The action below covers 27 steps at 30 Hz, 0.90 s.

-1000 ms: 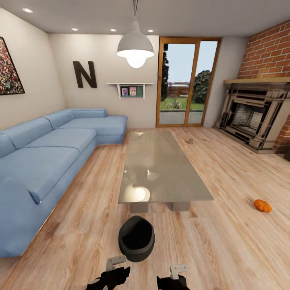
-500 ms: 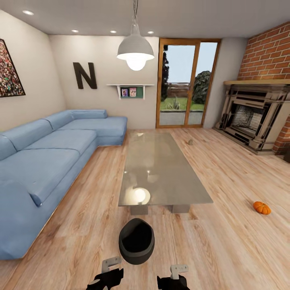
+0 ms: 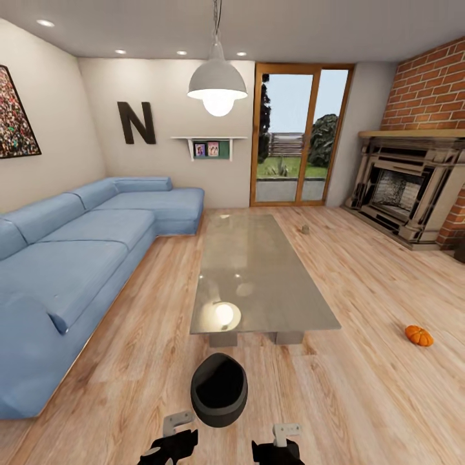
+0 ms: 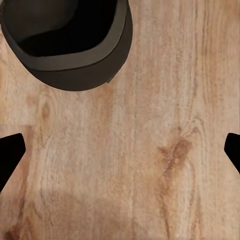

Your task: Place each of the two pumpkins and all three candles from the living room inside a cabinet in the living room (use any cabinet), then make sure every cabinet is closed, and position the cauldron so it is next to a table in the living room.

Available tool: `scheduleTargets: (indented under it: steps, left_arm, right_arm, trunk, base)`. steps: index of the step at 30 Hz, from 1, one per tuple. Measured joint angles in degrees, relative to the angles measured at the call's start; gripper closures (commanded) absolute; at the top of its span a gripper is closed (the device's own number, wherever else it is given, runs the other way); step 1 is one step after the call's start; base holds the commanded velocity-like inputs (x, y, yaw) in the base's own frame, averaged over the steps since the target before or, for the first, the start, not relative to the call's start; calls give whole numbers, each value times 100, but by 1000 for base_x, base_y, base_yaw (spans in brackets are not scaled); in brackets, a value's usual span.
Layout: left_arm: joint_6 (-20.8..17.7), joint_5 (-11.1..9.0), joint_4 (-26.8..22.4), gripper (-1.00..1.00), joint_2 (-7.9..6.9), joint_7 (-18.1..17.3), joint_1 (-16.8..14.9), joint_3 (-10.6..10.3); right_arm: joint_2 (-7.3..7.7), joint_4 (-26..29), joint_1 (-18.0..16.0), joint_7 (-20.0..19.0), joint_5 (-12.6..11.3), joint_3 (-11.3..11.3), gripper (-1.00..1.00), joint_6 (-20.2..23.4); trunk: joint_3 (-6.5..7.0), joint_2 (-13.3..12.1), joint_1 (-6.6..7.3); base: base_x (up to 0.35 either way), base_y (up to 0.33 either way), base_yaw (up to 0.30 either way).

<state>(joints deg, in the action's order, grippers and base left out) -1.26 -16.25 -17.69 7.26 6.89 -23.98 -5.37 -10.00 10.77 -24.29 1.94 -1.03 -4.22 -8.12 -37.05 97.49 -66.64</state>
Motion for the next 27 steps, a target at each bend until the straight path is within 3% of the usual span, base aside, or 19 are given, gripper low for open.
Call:
scheduleTargets:
  steps: [8,15,27]
  left_arm:
    - [39,0,-6,-100,-2,-37,0,-1]
    - [69,9,-6,-100,3,-41,-1,-17]
    - [70,22,-6,-100,5,-30,-1,-25]
  right_arm:
    - [0,-5,-1,-19,-4,12,-100,-85]
    - [0,-12,0,-18,-6,25,-100,-28]
    - [0,-18,1,-27,-8,52,-100,-17]
  trunk:
    - [-3,0,0]
    - [-21,0,0]
    - [-60,0,-3]
  base:
    - [0,0,-24]
    - [-7,0,-218]
    - [-254,-4,-255]
